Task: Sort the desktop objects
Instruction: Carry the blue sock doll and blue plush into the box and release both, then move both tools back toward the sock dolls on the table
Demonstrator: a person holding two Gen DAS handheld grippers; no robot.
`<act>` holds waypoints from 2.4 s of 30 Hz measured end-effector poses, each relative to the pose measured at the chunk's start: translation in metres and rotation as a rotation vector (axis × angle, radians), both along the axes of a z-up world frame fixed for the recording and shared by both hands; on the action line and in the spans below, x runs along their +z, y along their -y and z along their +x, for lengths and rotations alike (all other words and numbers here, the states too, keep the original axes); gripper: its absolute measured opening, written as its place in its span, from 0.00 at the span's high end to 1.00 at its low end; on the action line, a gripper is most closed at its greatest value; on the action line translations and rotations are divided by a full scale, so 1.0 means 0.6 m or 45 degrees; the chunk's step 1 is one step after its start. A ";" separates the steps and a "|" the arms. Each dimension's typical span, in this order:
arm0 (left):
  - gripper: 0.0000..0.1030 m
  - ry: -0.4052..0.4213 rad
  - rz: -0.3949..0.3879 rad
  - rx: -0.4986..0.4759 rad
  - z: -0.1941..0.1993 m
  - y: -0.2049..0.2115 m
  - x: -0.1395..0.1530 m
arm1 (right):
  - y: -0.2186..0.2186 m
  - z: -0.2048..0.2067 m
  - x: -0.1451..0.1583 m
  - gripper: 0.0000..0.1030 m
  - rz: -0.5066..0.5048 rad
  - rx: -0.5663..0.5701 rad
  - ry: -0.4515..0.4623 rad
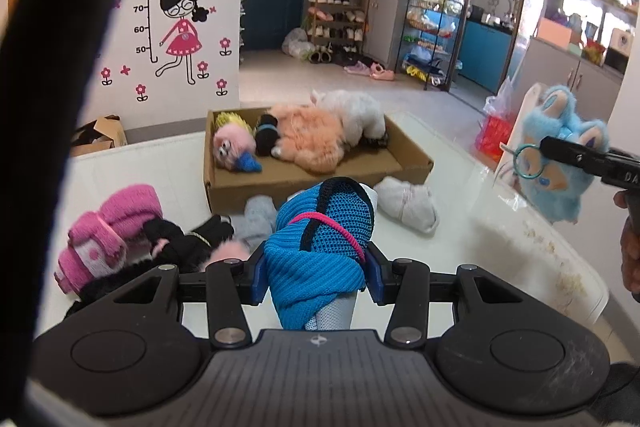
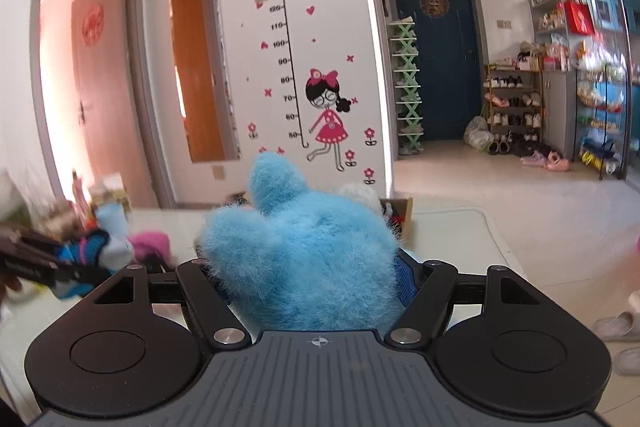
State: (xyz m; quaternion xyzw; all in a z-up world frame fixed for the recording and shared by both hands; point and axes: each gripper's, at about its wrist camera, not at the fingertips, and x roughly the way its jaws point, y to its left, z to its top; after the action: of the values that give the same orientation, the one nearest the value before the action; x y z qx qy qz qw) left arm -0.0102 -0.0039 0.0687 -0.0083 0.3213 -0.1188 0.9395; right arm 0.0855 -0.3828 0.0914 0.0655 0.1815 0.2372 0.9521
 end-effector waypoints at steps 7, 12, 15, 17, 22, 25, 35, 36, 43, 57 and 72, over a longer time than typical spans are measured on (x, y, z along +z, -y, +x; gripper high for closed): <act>0.58 0.035 0.003 0.006 0.025 -0.006 0.039 | 0.045 0.061 0.045 0.26 0.285 0.032 -0.117; 0.58 0.030 -0.013 0.005 0.072 -0.006 0.049 | 0.038 0.117 0.061 0.26 0.334 0.037 -0.133; 0.58 0.018 -0.031 0.017 0.106 -0.007 0.050 | 0.023 0.159 0.061 0.26 0.367 0.057 -0.161; 0.58 0.004 -0.033 0.034 0.139 -0.007 0.047 | 0.009 0.186 0.057 0.26 0.374 0.067 -0.187; 0.58 -0.065 -0.129 0.057 0.230 -0.008 0.025 | -0.025 0.252 0.024 0.26 0.349 0.078 -0.245; 0.58 -0.094 -0.193 0.067 0.278 -0.007 0.002 | -0.043 0.296 -0.006 0.26 0.332 0.085 -0.281; 0.58 -0.178 -0.266 0.155 0.362 -0.024 -0.121 | -0.100 0.356 -0.109 0.26 0.131 0.108 -0.307; 0.58 -0.186 -0.256 0.170 0.359 -0.024 -0.131 | -0.104 0.356 -0.118 0.26 0.103 0.108 -0.309; 0.58 -0.178 -0.154 0.271 0.309 -0.037 -0.147 | -0.129 0.331 -0.142 0.25 0.040 0.123 -0.301; 0.57 -0.121 -0.031 0.357 0.323 -0.033 -0.116 | -0.202 0.324 -0.124 0.24 -0.225 -0.032 -0.200; 0.24 0.019 0.181 0.332 0.304 -0.007 -0.099 | -0.206 0.257 -0.097 0.08 -0.235 -0.022 0.024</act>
State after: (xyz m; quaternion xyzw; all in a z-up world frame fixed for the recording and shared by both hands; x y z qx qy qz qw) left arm 0.1720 0.0001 0.0092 0.0175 0.3181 0.0273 0.9475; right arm 0.2395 -0.2591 0.0330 -0.0233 0.1932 0.2120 0.9577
